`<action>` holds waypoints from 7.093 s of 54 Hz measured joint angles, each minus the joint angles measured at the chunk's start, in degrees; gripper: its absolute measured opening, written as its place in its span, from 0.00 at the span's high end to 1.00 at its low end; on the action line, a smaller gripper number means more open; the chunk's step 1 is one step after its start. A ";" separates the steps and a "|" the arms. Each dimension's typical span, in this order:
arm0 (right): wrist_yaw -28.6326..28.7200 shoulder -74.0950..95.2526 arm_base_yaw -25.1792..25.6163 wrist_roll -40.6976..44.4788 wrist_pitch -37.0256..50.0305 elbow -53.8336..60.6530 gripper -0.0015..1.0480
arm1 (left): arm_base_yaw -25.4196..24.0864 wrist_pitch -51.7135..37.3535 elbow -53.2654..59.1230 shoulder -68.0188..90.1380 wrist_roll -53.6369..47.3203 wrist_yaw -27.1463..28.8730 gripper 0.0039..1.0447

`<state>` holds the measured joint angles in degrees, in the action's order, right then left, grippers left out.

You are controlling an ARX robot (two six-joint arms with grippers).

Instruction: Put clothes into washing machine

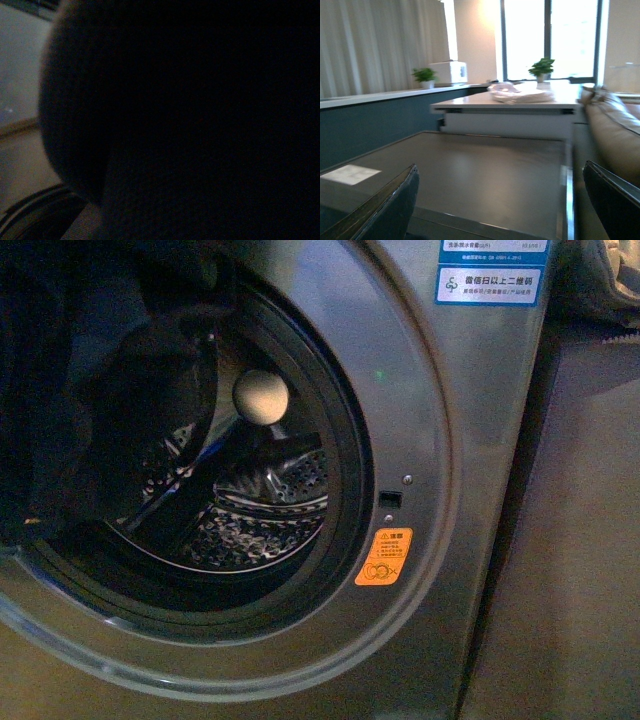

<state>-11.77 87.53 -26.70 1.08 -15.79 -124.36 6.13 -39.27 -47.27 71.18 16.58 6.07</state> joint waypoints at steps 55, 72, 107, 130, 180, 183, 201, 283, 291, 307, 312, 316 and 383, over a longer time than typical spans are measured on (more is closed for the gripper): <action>-2.43 -59.36 11.41 -1.55 19.32 99.73 0.79 | -1.77 -29.46 10.32 30.56 -1.64 -0.42 0.90; 3.06 -65.96 17.49 -1.20 22.12 109.04 0.98 | 0.74 -25.44 -5.22 46.18 -2.84 4.52 0.90; 11.67 -76.08 26.58 -1.20 22.60 119.69 0.98 | 4.02 5.55 -40.39 61.66 -16.44 7.41 0.90; 11.69 -85.31 26.62 -1.20 15.56 121.85 0.98 | 4.57 16.13 -68.39 77.22 -15.45 11.91 0.90; 11.72 -87.27 26.62 -1.20 15.61 123.97 0.98 | 6.73 3.76 -25.53 56.06 -14.40 4.57 0.06; 11.72 -87.27 26.62 -1.20 15.61 123.97 0.98 | 6.64 4.17 -22.45 53.88 -14.45 4.22 0.06; 11.72 -87.27 26.62 -1.20 15.61 123.97 0.98 | 8.02 -20.68 -4.31 44.59 -22.29 -7.96 0.06; 11.72 -87.27 26.62 -1.20 15.61 123.97 0.98 | 10.05 -31.54 -15.17 56.76 -29.00 -16.66 0.06; 11.76 -87.27 26.62 -1.20 15.61 123.97 0.98 | 9.60 -27.39 -18.53 57.20 -14.91 -14.49 0.06; 11.72 -87.27 26.62 -1.20 15.61 123.97 0.98 | 6.23 -20.90 -23.47 58.49 5.01 -8.61 0.06; 11.72 -87.27 26.62 -1.20 15.61 123.97 0.98 | 4.48 -19.17 -24.35 59.06 11.06 -7.89 0.06; 11.72 -87.27 26.62 -1.20 15.61 123.97 0.98 | 2.99 -17.00 -24.81 59.91 16.13 -5.97 0.06; 11.72 -87.27 26.62 -1.20 15.61 123.97 0.98 | 6.62 -34.62 10.29 34.45 3.58 -21.62 0.57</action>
<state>-0.05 0.25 -0.08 -0.12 -0.19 -0.38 12.75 -73.89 -36.97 105.62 20.16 -15.55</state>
